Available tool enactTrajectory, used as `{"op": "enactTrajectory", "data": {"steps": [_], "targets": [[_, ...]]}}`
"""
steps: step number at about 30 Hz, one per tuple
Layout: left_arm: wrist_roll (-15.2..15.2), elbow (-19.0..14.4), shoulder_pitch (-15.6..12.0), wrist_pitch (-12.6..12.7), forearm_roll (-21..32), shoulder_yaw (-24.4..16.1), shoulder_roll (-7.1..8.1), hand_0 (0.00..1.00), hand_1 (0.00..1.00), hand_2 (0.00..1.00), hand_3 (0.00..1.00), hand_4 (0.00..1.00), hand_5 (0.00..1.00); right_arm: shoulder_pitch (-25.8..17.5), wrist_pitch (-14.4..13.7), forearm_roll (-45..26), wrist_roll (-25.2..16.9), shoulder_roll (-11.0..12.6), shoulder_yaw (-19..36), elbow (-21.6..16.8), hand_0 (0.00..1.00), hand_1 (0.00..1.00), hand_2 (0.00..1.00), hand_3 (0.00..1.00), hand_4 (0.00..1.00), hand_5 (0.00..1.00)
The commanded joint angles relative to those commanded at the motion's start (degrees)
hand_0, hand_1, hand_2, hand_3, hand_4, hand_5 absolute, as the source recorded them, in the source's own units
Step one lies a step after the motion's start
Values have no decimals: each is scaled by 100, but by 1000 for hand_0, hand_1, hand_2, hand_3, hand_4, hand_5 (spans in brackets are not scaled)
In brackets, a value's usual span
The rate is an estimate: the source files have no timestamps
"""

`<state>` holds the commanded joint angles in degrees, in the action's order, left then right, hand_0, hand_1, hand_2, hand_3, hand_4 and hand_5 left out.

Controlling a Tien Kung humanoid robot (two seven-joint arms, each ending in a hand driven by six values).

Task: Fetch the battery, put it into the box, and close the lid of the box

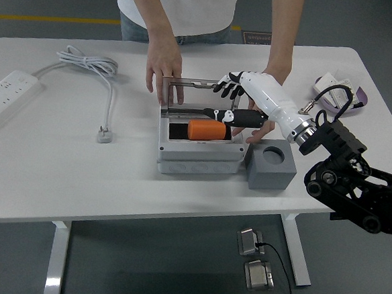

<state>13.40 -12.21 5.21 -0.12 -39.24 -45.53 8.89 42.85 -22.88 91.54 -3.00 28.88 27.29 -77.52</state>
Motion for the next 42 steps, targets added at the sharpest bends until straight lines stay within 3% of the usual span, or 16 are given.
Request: {"op": "enactTrajectory", "data": {"steps": [10,16,30,42], "targets": [[8,0,5,-4,-30,-20,1,668,724,681,625,633,186,47,41,75,39,-32,252,-258,443,442,549,620,940,743],[14,-2,8,-7,-49,-28,0,668,724,682,626,635,187,120,54,-75,-21,-143,150,-4,444,446,555,626,948,760],[52,-12,58,-19,-148,-90,18,668,724,683,625,635,187,950,190,-847,-326,-942,-331,1560,484,470,566,627,957,787],[65,-16,104,-24,-174,-105,65,667,724,683,627,636,186,1412,322,-1524,-554,-1176,-738,2877,518,473,581,626,959,794]]}}
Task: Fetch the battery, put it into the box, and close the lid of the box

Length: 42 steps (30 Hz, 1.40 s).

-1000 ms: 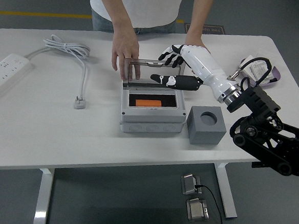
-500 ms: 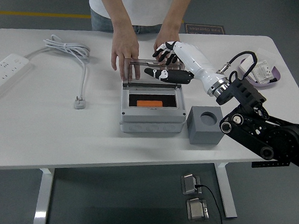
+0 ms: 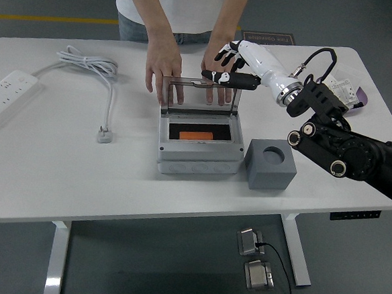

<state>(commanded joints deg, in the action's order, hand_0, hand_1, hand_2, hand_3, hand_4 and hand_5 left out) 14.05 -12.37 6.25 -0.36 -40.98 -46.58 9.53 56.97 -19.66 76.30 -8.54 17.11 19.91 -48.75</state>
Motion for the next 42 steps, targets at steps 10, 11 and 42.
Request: {"op": "enactTrajectory", "data": {"steps": [10,11,42], "targets": [[-26,6,54,-9,36,59,22,667,724,684,627,637,188,-42,-10,-350,-157,-123,-228,425,521,471,584,626,961,800],[-30,7,56,-11,44,71,21,667,724,684,626,636,190,-75,-16,-370,-167,-133,-261,427,528,480,582,624,962,801],[-104,25,-2,9,251,201,31,667,724,684,627,637,195,-787,-176,596,384,598,-247,-2128,477,476,574,625,961,808]]}}
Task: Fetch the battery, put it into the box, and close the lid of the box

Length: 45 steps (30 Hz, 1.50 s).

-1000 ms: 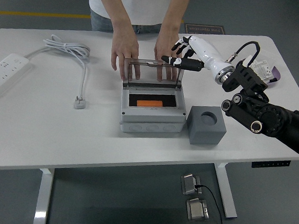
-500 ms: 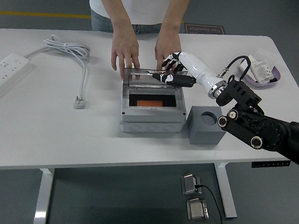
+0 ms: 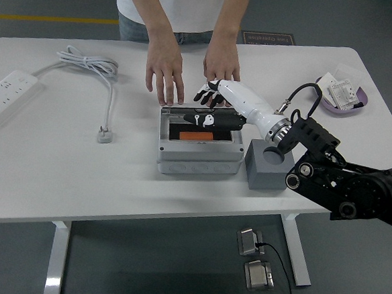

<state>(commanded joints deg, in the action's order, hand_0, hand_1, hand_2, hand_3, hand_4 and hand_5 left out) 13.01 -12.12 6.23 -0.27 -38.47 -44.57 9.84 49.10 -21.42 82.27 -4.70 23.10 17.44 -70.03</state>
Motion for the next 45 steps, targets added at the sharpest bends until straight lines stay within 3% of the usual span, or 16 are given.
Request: {"op": "enactTrajectory", "data": {"steps": [11,28,38,45], "targets": [[-2,1,-36,-5,-9,11,-16,667,724,683,627,637,195,-227,-61,-48,-10,22,-39,-46,417,465,570,624,958,803],[8,-1,-75,-4,-57,-10,-33,666,724,683,626,636,193,-346,-149,200,63,53,-50,-176,404,465,568,624,948,797],[21,-4,-88,-2,-87,-47,-41,666,724,682,627,636,193,-559,-86,538,216,295,489,-395,392,458,565,623,946,795],[-4,3,-78,1,-19,-3,-63,666,724,683,627,636,192,-1042,-75,747,265,609,1196,-614,385,456,556,624,946,793]]}}
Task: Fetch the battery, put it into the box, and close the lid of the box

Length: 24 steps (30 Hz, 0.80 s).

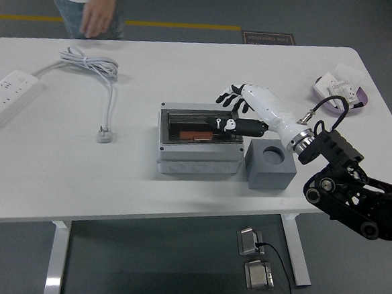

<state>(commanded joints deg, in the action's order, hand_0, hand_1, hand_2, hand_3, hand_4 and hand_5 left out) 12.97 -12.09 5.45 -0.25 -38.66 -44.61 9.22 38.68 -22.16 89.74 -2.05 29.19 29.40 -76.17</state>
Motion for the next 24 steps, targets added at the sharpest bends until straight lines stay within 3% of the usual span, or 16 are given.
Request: {"op": "enactTrajectory", "data": {"steps": [9,14,24], "targets": [[-46,11,-17,0,108,92,-27,666,724,683,626,636,193,-979,-163,-152,-198,225,914,-32,357,449,550,623,944,790],[-39,9,-23,-3,92,84,-39,666,724,683,626,636,193,-1231,-239,-301,-324,60,930,89,357,449,550,623,944,790],[-29,6,4,-7,53,55,-41,666,725,683,626,635,194,-1220,-305,-415,-421,-296,730,277,357,446,548,619,942,790]]}}
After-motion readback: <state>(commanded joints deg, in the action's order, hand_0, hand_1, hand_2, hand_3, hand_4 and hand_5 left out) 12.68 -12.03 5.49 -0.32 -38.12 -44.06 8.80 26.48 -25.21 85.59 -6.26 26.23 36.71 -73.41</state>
